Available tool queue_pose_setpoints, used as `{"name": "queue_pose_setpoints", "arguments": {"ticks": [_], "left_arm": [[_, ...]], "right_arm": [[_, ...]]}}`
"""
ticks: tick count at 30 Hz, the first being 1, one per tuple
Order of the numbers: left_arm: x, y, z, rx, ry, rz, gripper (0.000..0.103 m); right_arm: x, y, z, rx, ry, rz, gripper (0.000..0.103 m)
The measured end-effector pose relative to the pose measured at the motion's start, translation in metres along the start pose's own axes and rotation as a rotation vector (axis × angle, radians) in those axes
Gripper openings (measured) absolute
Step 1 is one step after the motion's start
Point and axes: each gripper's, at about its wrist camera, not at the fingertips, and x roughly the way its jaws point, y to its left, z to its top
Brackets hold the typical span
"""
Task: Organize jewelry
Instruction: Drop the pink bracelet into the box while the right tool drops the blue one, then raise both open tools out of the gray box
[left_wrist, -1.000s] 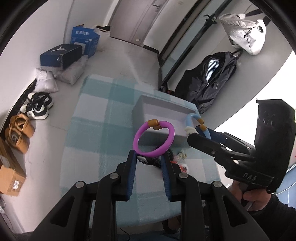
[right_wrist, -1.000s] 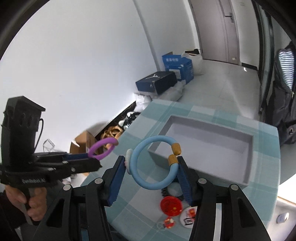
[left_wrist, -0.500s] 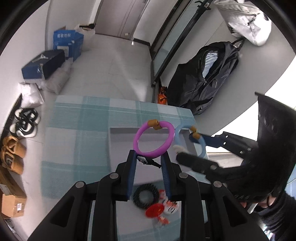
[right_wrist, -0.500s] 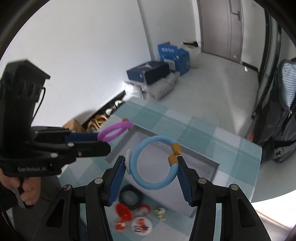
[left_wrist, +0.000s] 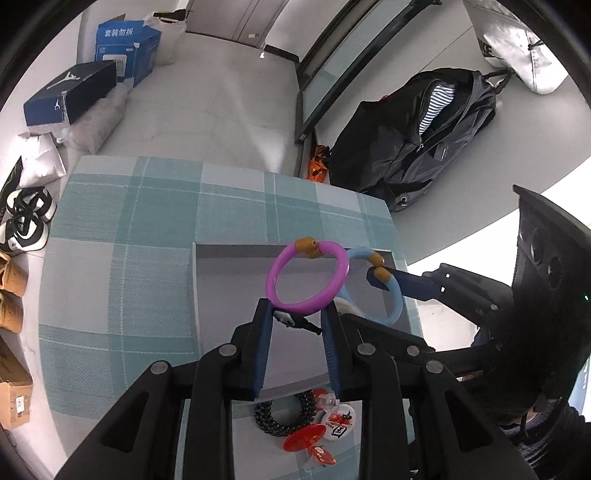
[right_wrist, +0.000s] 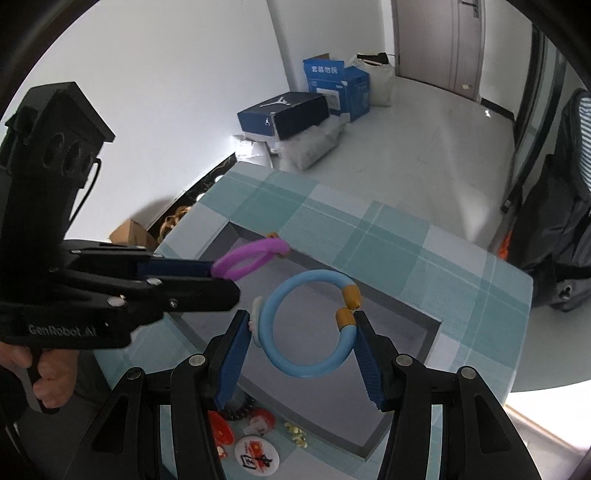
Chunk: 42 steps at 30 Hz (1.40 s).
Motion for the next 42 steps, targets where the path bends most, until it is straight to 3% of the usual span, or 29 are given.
{"name": "queue_pose_setpoints", "arguments": {"ticks": [9,12,14,15,17,27,37,42], "left_arm": [[0.009,-0.001,0.014,-0.003,0.008,0.003,0.022],[0.01,-0.003,0.016,-0.004,0.014,-0.001,0.024],[0.008,-0.004,0.016,-0.004,0.009,0.017,0.038],[0.008,-0.005,0.016,-0.002,0.004,0.021,0.05],[0.003,-0.006,0.015,-0.001,-0.02,0.032,0.058],[-0.021,-0.019,0.002,0.05,-0.122,0.12,0.059],[-0.045,-0.026,-0.017,0.032,-0.201,0.214,0.059],[-0.051,-0.029,-0.046,0.014,-0.242,0.293,0.06]], "right_arm": [[-0.004,0.006,0.002,-0.049,-0.022,-0.067,0.056],[-0.009,0.005,0.001,-0.053,-0.039,-0.073,0.069],[-0.012,0.005,0.001,-0.054,-0.049,-0.079,0.072],[-0.012,0.004,0.001,-0.052,-0.051,-0.078,0.073],[-0.014,0.003,0.0,-0.047,-0.055,-0.075,0.076],[-0.033,0.009,-0.005,-0.041,-0.095,-0.106,0.084],[-0.054,0.022,-0.019,-0.012,-0.128,-0.148,0.089],[-0.067,0.023,-0.033,0.049,-0.161,-0.145,0.095]]}}
